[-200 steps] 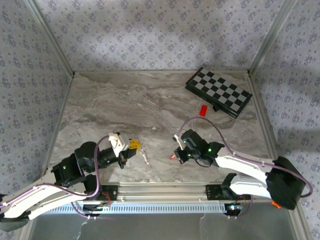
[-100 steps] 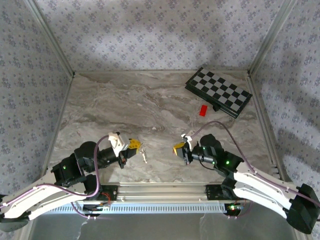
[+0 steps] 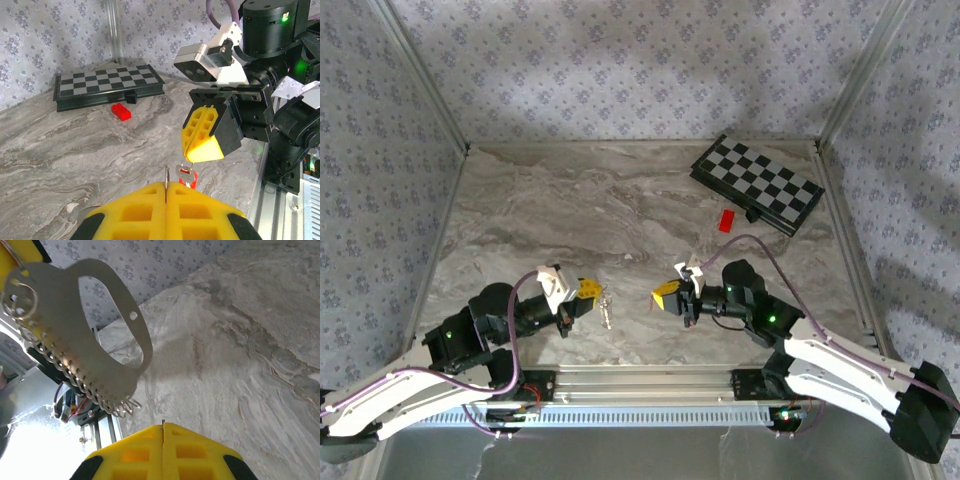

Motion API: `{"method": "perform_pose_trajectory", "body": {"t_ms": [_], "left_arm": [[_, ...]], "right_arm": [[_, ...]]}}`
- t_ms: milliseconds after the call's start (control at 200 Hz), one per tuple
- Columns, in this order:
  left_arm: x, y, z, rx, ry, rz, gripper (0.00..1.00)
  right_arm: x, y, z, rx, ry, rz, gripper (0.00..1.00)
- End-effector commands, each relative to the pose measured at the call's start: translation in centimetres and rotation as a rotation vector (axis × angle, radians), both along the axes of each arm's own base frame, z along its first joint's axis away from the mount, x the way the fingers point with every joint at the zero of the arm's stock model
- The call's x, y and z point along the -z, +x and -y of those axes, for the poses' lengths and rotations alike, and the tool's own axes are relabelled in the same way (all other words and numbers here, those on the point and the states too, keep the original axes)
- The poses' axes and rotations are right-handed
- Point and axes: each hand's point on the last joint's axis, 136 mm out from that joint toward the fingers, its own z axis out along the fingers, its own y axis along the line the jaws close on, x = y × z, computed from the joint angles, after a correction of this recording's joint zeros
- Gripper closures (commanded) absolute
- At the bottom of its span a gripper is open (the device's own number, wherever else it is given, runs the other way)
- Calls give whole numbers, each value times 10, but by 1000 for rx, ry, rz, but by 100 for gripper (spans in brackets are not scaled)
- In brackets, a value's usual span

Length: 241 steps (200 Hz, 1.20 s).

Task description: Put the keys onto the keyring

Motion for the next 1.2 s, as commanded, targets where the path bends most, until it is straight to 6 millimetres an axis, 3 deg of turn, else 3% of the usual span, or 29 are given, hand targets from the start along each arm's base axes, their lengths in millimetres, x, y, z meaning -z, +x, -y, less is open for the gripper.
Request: {"method": "perform_pose_trajectory", "body": {"t_ms": [0,340,530,700,850,940,1199], "left_arm": [[-19,-1,1,6,-67,20,100],[-18,0,1,5,-63,20,100],[-17,0,1,3,-62,19,100],[-17,1,1,2,-61,19,100],[-17,1,1,1,-62,18,100],[-17,2,1,-2,-60,19,100],[-17,3,1,-4,-58,20,100]], "right_arm": [[-16,-3,-1,-16,38,25,100],[-13,0,0,-3,19,33,100],[26,19,8,100,-170,-23,100],[52,35,5,145,-264,-79,100],[93,48,12,227,-432,-174,100],[112,50,10,255,-502,-235,100],[141,40,4,276,-553,-351,100]]}}
